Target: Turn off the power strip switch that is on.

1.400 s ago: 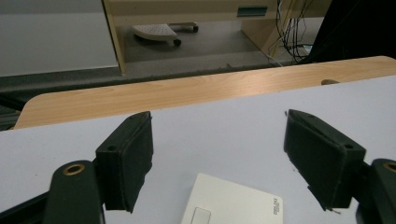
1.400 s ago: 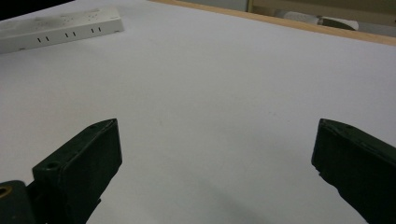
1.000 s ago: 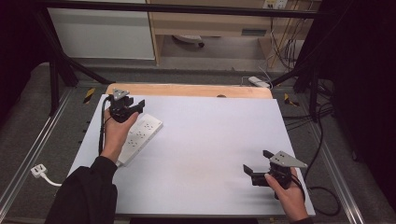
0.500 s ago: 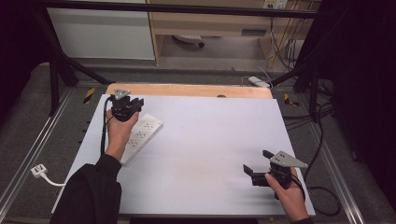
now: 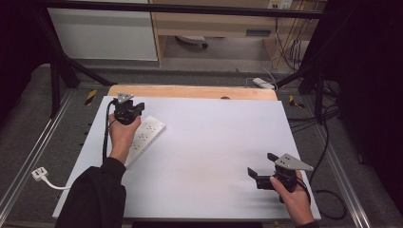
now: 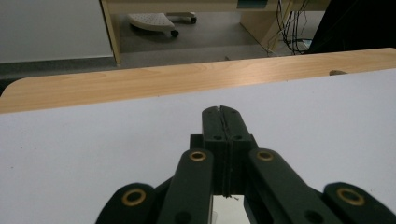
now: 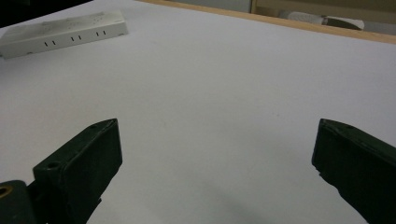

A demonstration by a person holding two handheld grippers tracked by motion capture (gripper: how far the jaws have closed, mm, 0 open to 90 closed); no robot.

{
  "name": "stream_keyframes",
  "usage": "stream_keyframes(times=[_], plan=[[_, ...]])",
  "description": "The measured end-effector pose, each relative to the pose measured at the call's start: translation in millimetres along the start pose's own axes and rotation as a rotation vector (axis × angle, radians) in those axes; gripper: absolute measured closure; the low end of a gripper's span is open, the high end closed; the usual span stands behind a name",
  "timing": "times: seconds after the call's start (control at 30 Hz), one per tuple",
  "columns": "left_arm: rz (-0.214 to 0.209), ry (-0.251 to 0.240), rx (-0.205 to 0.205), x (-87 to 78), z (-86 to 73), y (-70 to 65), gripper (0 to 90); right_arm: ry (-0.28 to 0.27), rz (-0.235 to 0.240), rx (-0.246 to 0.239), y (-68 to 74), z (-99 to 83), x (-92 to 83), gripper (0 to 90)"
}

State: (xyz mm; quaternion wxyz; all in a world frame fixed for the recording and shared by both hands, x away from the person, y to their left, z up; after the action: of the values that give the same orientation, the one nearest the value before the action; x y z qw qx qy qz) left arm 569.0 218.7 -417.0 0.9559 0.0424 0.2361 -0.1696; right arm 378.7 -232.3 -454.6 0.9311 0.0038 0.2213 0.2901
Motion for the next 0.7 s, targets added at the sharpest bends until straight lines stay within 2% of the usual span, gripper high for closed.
stream_keyframes(times=[0.13,0.43,0.6,0.7], plan=[[0.013,0.016,0.001,1.6,-4.6,2.1,90.0,0.001,-0.001,-0.004,-0.4,-0.1,0.2,2.1],[-0.003,0.061,-0.005,5.4,-15.2,1.4,90.0,-0.001,0.001,-0.004,0.3,0.0,0.3,2.0],[-0.013,0.088,0.002,8.2,-20.5,-1.7,90.0,0.004,0.001,-0.007,-0.3,-0.2,0.1,2.0],[-0.009,0.110,0.024,9.1,-23.8,-3.3,90.0,0.007,0.003,-0.007,0.1,-0.2,0.0,2.0]])
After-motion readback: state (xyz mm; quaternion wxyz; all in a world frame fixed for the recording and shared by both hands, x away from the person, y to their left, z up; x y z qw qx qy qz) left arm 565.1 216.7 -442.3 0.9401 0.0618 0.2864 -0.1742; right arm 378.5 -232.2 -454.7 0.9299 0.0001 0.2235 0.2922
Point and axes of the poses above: each handheld gripper's, and its own axes: x roughly forward along the jaws, z roughly out of its top, y roughly to its left, the point moved 6 cm from there along x, roughly forward along the jaws, and after that the axes turned 5 degrees about x, right-handed, at the moved point
